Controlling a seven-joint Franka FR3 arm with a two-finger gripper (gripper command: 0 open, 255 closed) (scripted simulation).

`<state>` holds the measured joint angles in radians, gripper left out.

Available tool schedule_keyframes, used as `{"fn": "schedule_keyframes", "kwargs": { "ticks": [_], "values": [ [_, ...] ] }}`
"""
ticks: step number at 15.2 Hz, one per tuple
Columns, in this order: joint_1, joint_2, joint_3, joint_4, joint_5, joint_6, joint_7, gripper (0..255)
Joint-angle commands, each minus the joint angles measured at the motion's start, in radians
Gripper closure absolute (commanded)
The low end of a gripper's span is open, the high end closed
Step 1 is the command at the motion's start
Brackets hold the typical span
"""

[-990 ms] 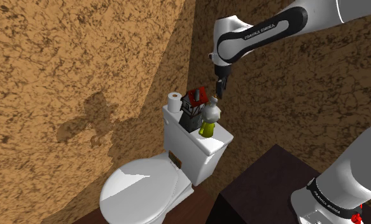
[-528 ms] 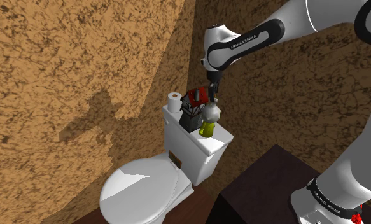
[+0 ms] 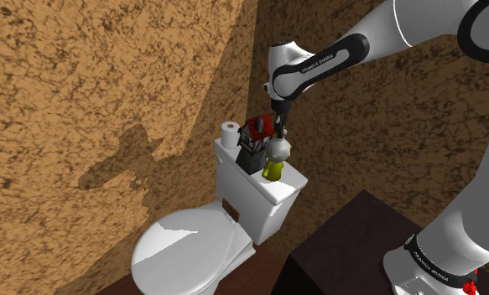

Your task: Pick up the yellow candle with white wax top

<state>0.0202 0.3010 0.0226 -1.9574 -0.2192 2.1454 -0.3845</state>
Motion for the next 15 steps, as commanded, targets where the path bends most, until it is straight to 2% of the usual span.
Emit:
{"fn": "schedule_keyframes", "kwargs": {
  "ticks": [1,7,15],
  "values": [
    [0.0,0.001,0.0,-0.001,0.0,0.001,0.0,255],
    [0.0,-0.001,0.0,-0.001,0.0,0.0,0.0,255],
    [0.0,-0.055,0.003,0.037,0.012,-0.091,-0.02,255]
  ]
}}
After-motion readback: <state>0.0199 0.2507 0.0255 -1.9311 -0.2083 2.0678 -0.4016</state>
